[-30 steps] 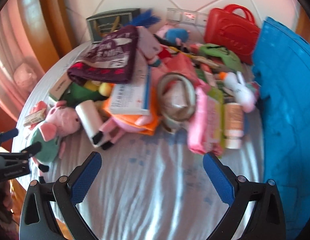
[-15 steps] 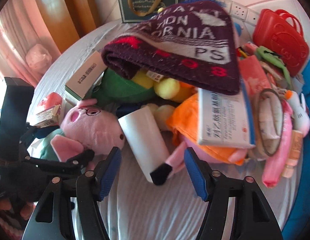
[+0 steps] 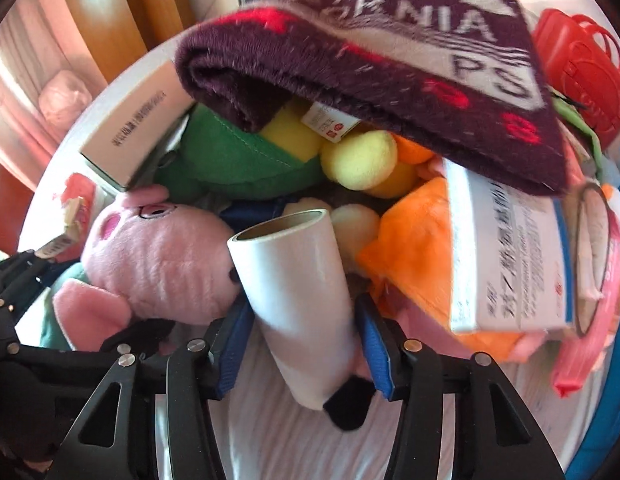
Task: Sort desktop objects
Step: 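Grasp the pink pig plush with the left tool while the right tool grasps the white paper tube, then lift and carry the pig plush and white tube over the blue bin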
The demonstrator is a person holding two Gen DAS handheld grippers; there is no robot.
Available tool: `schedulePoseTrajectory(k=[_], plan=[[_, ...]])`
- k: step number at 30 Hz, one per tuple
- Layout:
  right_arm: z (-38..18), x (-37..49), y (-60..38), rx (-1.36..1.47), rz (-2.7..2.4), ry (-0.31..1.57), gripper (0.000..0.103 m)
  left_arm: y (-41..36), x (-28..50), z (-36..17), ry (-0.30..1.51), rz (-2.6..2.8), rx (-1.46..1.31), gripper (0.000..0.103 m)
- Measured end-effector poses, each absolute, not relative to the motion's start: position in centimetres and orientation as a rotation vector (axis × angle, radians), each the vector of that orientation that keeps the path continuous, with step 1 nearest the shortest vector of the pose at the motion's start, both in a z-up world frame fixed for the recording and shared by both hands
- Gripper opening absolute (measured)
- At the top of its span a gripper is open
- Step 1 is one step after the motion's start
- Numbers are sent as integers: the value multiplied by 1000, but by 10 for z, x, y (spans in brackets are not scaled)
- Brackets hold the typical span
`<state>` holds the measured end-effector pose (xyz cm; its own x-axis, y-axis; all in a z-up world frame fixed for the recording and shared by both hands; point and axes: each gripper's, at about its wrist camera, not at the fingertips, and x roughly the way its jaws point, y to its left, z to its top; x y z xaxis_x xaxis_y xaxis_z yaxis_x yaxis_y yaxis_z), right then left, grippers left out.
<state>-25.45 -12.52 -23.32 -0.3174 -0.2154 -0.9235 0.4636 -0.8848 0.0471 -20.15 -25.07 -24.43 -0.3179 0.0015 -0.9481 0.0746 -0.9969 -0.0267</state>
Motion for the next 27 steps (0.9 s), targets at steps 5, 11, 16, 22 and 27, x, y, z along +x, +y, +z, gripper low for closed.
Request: schedulePoseTrajectory(k=[5,11,16,22,27], plan=[[-205,-243,-106,1471,-2273,236,48,-235,-187,-209,81,-2597,1715,73],[-146,-225,-81,1329,-2382,154,48,-220,-170,-147,41,-2734,1511,73],[-96,-203,-65,1209,-2496,137,48,-200,-170,-101,13,-2821,1390,72],[-35,-181,-30,1100,-2656,99,48,-186,-170,-55,-20,-2957,1254,71],[9,-173,9,1024,-2781,74,48,-146,-176,-23,-50,-3064,1153,71]])
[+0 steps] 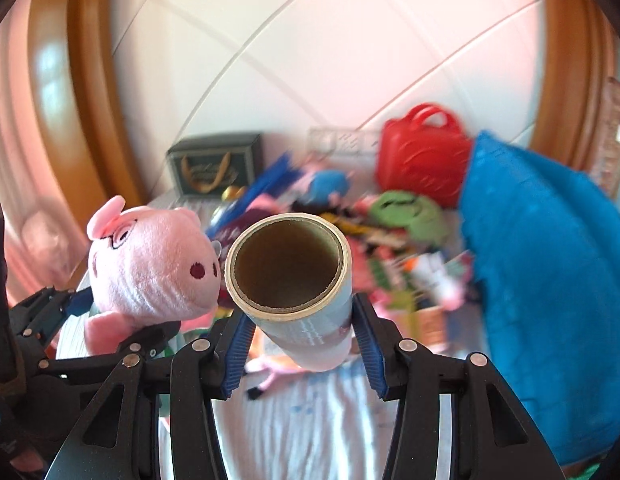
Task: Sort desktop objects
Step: 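Lift and carry the pig plush and white tube over the blue bin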
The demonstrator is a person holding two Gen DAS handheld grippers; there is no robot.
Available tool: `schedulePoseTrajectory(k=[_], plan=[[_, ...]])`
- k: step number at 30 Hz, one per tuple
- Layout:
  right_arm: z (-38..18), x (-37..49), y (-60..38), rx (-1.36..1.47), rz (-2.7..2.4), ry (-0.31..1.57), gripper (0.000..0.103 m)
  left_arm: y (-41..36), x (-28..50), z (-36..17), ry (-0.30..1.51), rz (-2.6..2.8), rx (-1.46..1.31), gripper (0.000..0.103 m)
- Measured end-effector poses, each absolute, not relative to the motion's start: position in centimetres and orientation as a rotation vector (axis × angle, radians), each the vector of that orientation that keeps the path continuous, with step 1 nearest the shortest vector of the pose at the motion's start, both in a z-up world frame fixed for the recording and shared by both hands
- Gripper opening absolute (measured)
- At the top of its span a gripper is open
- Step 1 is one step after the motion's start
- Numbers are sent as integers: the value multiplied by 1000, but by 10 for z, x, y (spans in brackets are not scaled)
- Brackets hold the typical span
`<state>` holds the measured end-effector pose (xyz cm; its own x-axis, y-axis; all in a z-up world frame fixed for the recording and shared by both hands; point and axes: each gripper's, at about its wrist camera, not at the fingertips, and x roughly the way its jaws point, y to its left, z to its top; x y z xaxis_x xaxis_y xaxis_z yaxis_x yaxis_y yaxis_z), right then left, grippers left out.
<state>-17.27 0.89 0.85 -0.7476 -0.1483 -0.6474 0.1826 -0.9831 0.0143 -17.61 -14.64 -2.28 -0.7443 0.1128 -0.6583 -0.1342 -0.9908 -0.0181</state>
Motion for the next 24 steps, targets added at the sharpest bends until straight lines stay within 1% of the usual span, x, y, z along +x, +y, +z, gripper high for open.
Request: schedulePoseTrajectory(k=[8,12,17,21,24], plan=[[67,-158,112,889,-2967,21,48,-34,-182,34,85,2787,-874,71],[93,-152,184,816,-3035,7,48,41,-186,59,60,2789,-769,71],[124,-149,291,747,-3094,18,48,153,-189,89,28,2795,-672,71],[137,-145,366,742,-3113,34,48,233,-187,108,6,2790,-635,71],[136,-147,413,773,-3125,38,48,280,-186,111,29,2772,-644,71]])
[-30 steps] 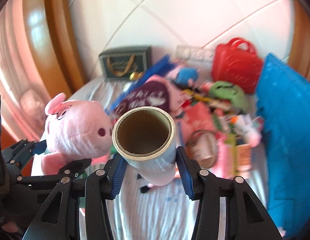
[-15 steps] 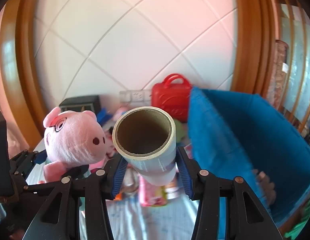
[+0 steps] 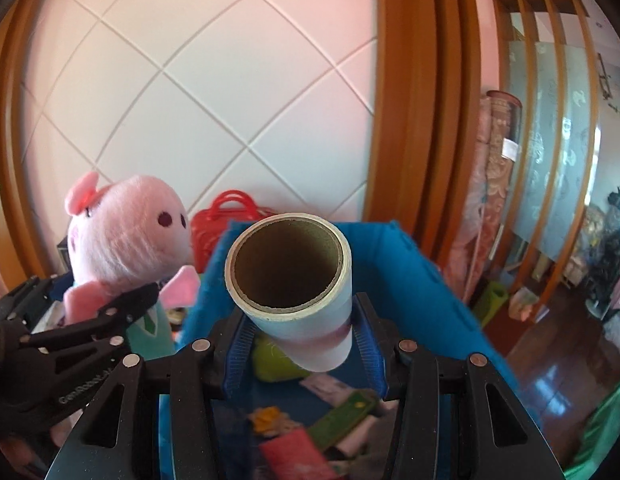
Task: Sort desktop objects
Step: 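Lift and carry the pig plush and white tube over the blue bin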
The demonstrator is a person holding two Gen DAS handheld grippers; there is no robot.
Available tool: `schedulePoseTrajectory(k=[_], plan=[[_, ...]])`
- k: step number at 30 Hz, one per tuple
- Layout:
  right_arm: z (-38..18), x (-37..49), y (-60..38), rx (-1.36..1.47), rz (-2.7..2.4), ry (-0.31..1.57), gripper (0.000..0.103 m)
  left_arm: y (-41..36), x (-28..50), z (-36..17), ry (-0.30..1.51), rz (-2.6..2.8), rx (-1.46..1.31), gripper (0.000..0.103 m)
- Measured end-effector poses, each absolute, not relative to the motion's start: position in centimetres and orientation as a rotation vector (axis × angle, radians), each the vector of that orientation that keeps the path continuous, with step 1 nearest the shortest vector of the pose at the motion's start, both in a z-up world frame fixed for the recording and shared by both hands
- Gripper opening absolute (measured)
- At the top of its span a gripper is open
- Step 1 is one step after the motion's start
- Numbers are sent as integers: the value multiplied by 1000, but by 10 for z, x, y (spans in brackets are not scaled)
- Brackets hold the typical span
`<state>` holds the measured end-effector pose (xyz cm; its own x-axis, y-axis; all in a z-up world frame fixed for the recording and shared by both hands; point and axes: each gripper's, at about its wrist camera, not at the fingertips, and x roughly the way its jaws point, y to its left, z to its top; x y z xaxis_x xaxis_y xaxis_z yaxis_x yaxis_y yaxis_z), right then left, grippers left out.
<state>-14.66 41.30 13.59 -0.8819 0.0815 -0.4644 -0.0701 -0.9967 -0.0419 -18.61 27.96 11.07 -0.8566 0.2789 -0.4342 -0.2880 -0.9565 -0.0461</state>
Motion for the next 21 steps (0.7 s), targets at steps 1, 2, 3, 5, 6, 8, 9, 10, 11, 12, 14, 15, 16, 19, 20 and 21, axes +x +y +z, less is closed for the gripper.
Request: schedulePoseTrajectory(k=[1,2,3,5,6,8,9,10,11,12,14,15,16,19,20,21], plan=[[134,-148,428,-748,2967,-26,48,294,-189,109,48,2765,-660,71],[130,-150,442,-767,2956,-20,48,308,-193,105,65,2760,-680,71],[125,-147,449,-779,2947,-23,48,321,-196,100,77,2749,-701,71],[111,-152,467,-829,2902,-51,48,342,-207,83,99,2715,-792,71],[105,-151,474,-857,2886,-55,48,349,-213,73,101,2692,-834,71],[87,-161,493,-941,2863,-44,48,365,-223,52,116,2657,-920,71],[79,-166,501,-969,2848,-42,48,373,-225,44,125,2657,-962,71],[70,-170,509,-1009,2830,-44,48,381,-228,35,135,2646,-1002,71],[61,-173,515,-1043,2817,-41,48,386,-230,28,146,2638,-1034,71],[54,-176,518,-1068,2807,-42,48,392,-232,21,161,2635,-1069,71],[42,-180,526,-1116,2779,-63,48,397,-235,15,184,2637,-1120,71],[37,-180,527,-1129,2771,-70,48,400,-235,13,192,2637,-1140,71],[33,-180,528,-1142,2761,-78,48,400,-236,12,196,2634,-1156,71],[26,-177,528,-1156,2738,-114,48,397,-235,14,205,2646,-1182,71],[24,-176,528,-1160,2735,-124,48,397,-236,14,206,2648,-1193,71],[23,-178,530,-1165,2731,-135,48,395,-237,15,204,2648,-1208,72]])
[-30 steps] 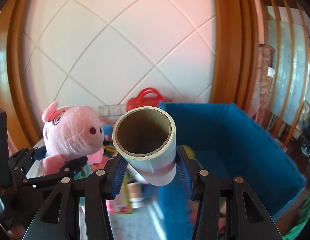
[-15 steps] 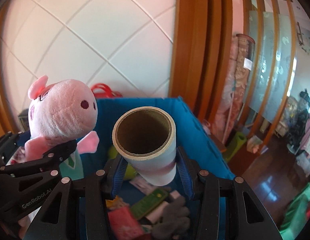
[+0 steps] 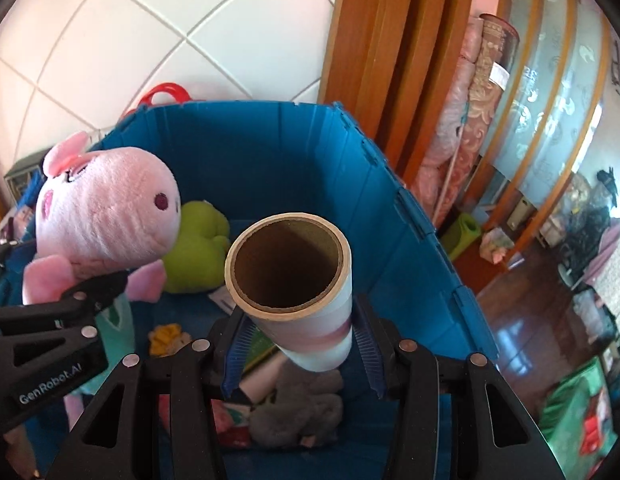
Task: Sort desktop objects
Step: 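Lift and carry the pig plush and white tube over the blue bin, then open both tools to drop the plush and tube into the blue bin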
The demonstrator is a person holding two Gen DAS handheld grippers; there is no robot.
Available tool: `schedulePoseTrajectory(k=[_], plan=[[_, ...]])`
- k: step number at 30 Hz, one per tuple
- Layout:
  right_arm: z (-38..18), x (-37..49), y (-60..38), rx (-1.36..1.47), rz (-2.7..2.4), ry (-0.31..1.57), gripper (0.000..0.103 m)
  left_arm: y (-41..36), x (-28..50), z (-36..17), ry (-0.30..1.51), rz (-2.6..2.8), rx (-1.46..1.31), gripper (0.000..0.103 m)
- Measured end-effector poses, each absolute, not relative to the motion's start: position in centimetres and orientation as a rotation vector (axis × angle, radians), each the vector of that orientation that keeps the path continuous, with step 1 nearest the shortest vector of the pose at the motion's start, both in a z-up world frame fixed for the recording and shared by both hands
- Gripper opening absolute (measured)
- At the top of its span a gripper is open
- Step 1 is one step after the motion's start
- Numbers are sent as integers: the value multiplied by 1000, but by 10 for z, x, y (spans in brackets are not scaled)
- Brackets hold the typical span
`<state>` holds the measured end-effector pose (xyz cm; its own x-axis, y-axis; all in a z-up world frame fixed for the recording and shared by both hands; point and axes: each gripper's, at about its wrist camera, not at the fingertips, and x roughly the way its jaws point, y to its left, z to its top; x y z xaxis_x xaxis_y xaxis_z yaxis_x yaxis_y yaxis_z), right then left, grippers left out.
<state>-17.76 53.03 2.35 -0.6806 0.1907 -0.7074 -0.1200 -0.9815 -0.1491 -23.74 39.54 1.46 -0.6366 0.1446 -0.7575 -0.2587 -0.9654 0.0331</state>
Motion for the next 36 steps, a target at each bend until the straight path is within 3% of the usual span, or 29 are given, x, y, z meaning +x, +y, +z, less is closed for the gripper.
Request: schedulePoseTrajectory(k=[9,11,13,15,18,24,36], plan=[[15,-181,533,-1229,2705,-200,46,394,-240,5,236,2637,-1327,77],[15,-180,535,-1226,2698,-206,50,393,-239,5,235,2640,-1332,79],[17,-178,534,-1223,2700,-207,76,390,-237,8,230,2644,-1327,86],[19,-174,533,-1196,2697,-213,89,389,-233,12,226,2643,-1312,89],[24,-170,533,-1178,2703,-199,90,386,-228,15,233,2653,-1291,91],[34,-159,529,-1139,2718,-195,103,375,-217,16,216,2654,-1267,91],[26,-136,522,-1163,2724,-179,103,357,-180,18,211,2677,-1203,95]])
